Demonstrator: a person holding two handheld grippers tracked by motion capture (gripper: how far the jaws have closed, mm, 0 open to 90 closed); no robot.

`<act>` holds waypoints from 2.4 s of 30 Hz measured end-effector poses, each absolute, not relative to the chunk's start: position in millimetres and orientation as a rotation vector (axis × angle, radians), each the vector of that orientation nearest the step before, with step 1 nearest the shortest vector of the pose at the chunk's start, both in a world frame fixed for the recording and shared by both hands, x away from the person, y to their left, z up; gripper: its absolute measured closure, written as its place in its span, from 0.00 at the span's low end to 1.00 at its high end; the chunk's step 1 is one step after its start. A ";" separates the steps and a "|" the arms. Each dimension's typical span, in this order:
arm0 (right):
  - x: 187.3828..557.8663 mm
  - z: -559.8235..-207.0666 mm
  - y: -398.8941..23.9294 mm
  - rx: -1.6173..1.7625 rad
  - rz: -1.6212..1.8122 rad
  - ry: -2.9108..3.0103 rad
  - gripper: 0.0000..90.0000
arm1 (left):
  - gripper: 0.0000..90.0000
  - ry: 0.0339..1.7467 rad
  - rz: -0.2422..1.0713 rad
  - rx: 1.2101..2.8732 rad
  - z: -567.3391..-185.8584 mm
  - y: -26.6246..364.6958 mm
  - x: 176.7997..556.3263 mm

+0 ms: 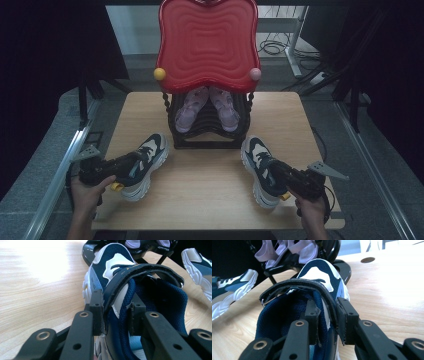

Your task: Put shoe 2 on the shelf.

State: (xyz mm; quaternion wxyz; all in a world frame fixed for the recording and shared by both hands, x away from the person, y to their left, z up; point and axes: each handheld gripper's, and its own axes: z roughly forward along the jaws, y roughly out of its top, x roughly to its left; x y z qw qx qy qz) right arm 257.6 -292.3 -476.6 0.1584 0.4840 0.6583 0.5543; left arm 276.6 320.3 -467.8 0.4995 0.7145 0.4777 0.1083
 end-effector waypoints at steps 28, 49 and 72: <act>275.0 -466.1 -302.4 1.423 1.644 1.662 0.80 | 0.79 1.180 0.359 1.579 -450.6 337.6 273.5; 299.8 -429.9 -304.8 1.382 1.684 1.577 0.80 | 0.79 1.166 0.399 1.500 -428.1 336.8 299.4; 311.2 -403.9 -312.6 1.353 1.757 1.523 0.80 | 0.79 1.148 0.408 1.445 -402.9 337.4 320.4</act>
